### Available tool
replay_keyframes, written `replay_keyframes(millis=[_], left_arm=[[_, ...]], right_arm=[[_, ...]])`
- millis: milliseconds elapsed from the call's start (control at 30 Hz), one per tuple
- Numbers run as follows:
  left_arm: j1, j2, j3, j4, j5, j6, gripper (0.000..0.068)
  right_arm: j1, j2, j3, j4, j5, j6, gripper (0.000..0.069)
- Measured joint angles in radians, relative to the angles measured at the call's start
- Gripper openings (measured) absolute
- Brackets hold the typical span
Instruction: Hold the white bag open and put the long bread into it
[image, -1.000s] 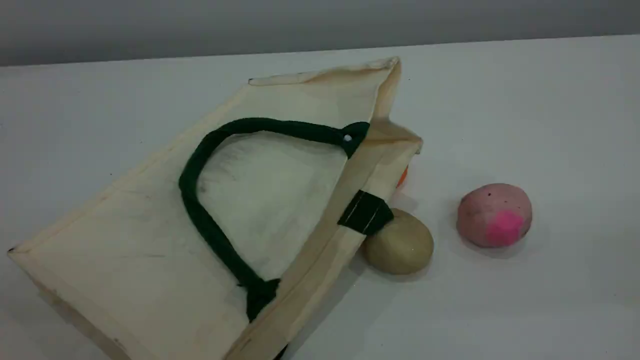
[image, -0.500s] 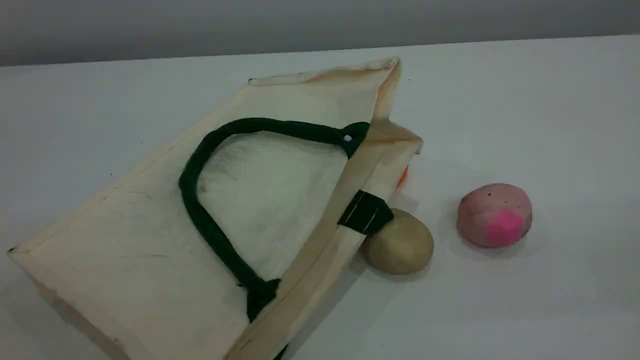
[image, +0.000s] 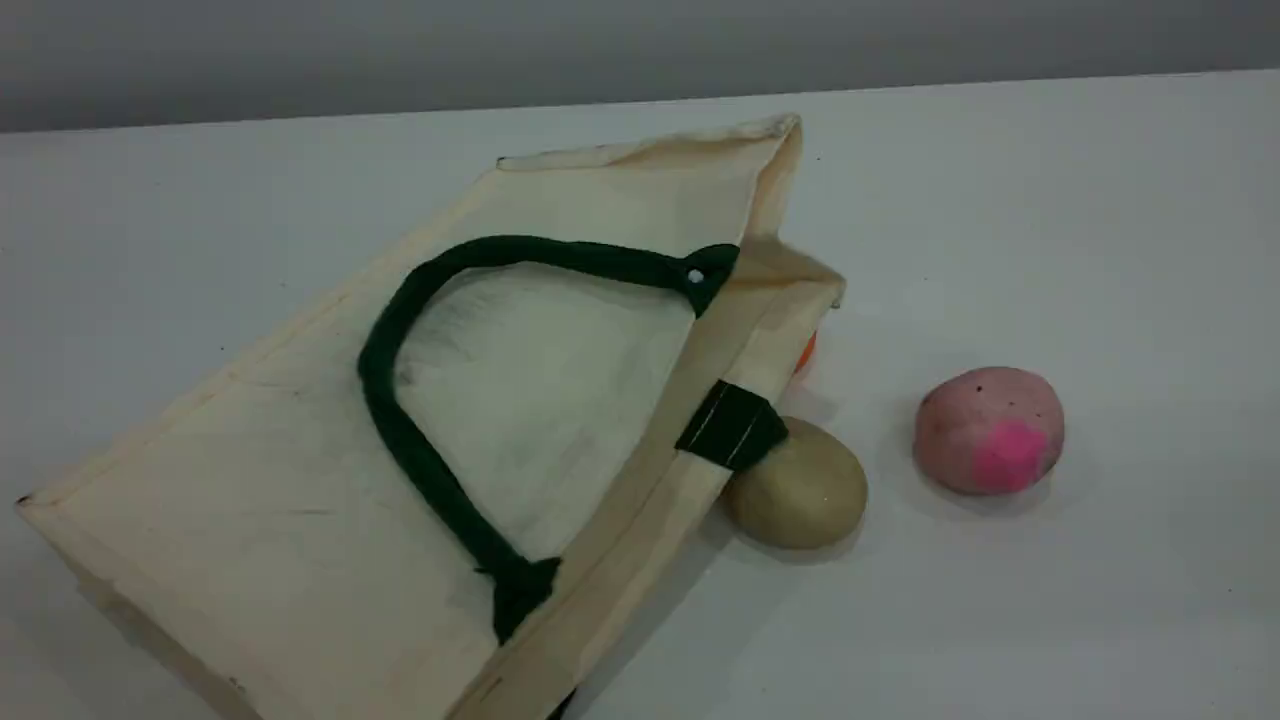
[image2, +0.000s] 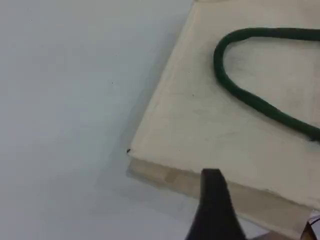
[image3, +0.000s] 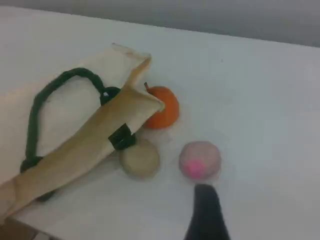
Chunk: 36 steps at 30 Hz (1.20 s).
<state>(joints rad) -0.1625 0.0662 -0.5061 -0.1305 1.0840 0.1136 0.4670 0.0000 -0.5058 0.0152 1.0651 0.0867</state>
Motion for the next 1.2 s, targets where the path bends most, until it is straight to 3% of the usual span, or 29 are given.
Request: replay_keyframes(millis=[533,833,1000,1200], left_arm=[[0.011,0.0,0.0,-0.003,0.0,0.0,0.0443],[0.175,0.0,0.0,-0.003,0.0,0.001,0.0443],[0.189,0.0,0.0,-0.002,0.0,0.001,0.0443],[0.189,-0.068,-0.002,-0.002,0.003,0.001,0.0443]], right_arm=[[-0.011,0.0,0.0,0.003,0.0,-0.003,0.046],[-0.235,0.0,0.0,0.007,0.0,-0.006,0.046],[-0.362,0.0,0.0,0.007,0.0,-0.006,0.046],[-0.425,0.0,0.0,0.007,0.001,-0.006,0.046]])
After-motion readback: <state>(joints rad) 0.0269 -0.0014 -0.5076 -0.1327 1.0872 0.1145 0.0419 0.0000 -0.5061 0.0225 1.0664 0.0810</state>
